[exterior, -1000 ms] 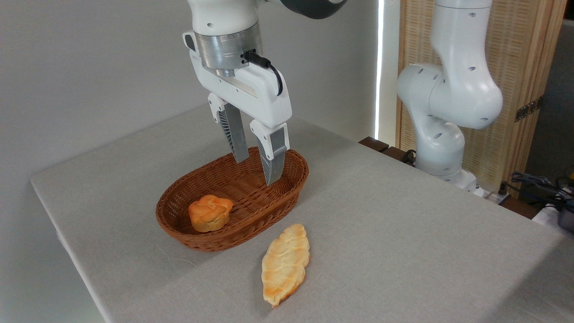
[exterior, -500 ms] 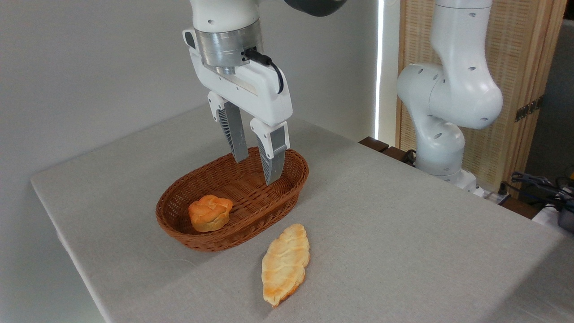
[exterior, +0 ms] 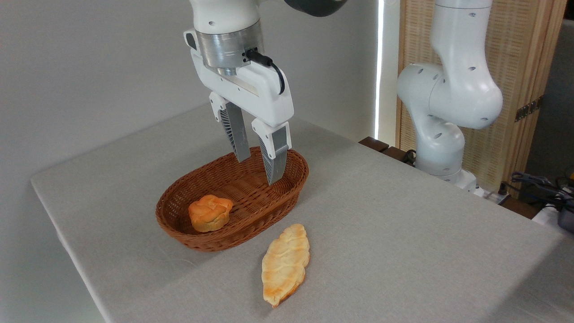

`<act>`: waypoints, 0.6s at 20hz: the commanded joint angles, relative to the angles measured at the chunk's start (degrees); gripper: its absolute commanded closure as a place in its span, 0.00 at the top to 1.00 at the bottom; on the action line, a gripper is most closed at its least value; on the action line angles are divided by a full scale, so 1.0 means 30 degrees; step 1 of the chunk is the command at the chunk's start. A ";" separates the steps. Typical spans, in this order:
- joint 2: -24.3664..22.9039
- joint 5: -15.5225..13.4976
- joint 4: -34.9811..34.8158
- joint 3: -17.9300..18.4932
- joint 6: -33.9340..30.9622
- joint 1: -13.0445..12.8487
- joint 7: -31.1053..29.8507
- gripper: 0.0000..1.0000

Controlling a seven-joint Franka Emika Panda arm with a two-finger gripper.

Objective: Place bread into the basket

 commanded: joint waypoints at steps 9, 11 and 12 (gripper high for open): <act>0.0692 -0.0031 -0.3527 0.2445 0.4138 0.0012 0.0160 1.00; 0.0868 -0.0235 -0.3499 0.3057 0.4635 0.0013 -0.0512 1.00; 0.1014 -0.0323 -0.3528 0.3235 0.4987 0.0013 -0.0747 1.00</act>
